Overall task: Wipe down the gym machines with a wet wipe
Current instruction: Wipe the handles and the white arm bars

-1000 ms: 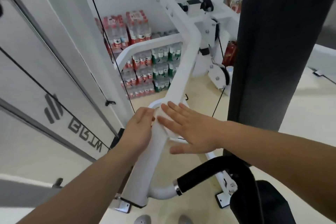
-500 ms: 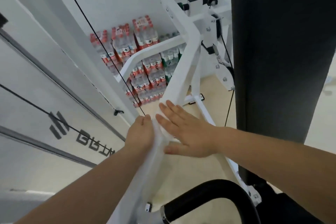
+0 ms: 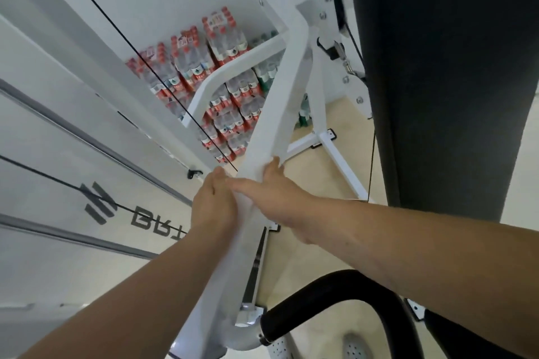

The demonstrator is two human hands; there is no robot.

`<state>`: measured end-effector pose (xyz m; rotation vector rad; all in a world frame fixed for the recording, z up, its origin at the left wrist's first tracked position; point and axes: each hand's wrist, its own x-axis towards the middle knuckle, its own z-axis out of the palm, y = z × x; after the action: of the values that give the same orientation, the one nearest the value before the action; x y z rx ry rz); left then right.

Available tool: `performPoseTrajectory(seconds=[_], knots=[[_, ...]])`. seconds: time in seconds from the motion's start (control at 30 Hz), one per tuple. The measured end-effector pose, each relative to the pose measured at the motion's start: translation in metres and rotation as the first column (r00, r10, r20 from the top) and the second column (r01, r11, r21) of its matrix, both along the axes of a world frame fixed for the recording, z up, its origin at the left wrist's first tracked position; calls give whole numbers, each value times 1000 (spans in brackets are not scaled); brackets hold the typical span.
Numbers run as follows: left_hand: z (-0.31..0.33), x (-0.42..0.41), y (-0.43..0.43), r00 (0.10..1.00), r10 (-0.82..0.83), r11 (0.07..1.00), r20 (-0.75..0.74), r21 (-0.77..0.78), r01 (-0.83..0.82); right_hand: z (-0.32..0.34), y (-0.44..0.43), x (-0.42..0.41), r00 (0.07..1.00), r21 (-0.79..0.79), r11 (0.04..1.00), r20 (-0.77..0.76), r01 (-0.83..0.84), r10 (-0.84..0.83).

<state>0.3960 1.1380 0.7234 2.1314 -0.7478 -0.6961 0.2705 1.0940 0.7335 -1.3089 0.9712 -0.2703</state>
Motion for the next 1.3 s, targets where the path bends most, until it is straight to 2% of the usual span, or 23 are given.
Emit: performPoseTrajectory(seconds=[0.03, 0.1, 0.2, 0.27, 0.37, 0.5, 0.57, 0.63, 0.77, 0.87, 0.9, 1.07, 1.17, 1.3], knots=[[1, 1, 1, 994, 47, 999, -96, -19, -49, 4, 11, 4, 998, 103, 994, 46, 42, -47], [2, 3, 2, 962, 137, 986, -236, -65, -157, 8, 29, 19, 982, 131, 977, 70, 168, -178], [13, 2, 7, 965, 105, 970, -241, -188, -152, 13, 51, 49, 938, 106, 939, 87, 326, -335], [18, 0, 14, 962, 148, 951, -229, -234, -202, 11, 55, 62, 910, 39, 914, 91, 403, -405], [25, 0, 23, 926, 155, 942, -345, -232, -244, 9, 44, 64, 872, -10, 876, 101, 482, -478], [26, 3, 32, 970, 47, 985, -239, -151, -85, 5, 53, 59, 866, 52, 874, 119, 483, -486], [25, 7, 44, 985, -126, 988, -119, -100, 114, 0, 86, 60, 870, 90, 877, 110, 472, -480], [25, 11, 55, 974, -216, 975, -74, -78, 210, -1, 120, 64, 881, 102, 885, 96, 455, -464], [24, 13, 70, 968, -156, 987, -197, -63, 146, -6, 100, 63, 858, 134, 859, 79, 495, -507], [16, 18, 79, 967, -252, 967, -46, 37, 254, -10, 73, 53, 845, 239, 837, 100, 492, -525], [16, 18, 81, 964, -261, 963, -49, 57, 263, -9, 81, 53, 855, 246, 845, 97, 475, -509], [12, 21, 86, 926, -209, 978, -314, -51, 204, 3, 160, 64, 901, 209, 893, 90, 398, -423], [14, 22, 87, 932, -148, 989, -330, -45, 141, 1, 127, 66, 860, 207, 850, 65, 485, -507], [8, 26, 85, 956, -142, 990, -256, -52, 133, -5, 54, 57, 828, 240, 819, 91, 521, -554]])
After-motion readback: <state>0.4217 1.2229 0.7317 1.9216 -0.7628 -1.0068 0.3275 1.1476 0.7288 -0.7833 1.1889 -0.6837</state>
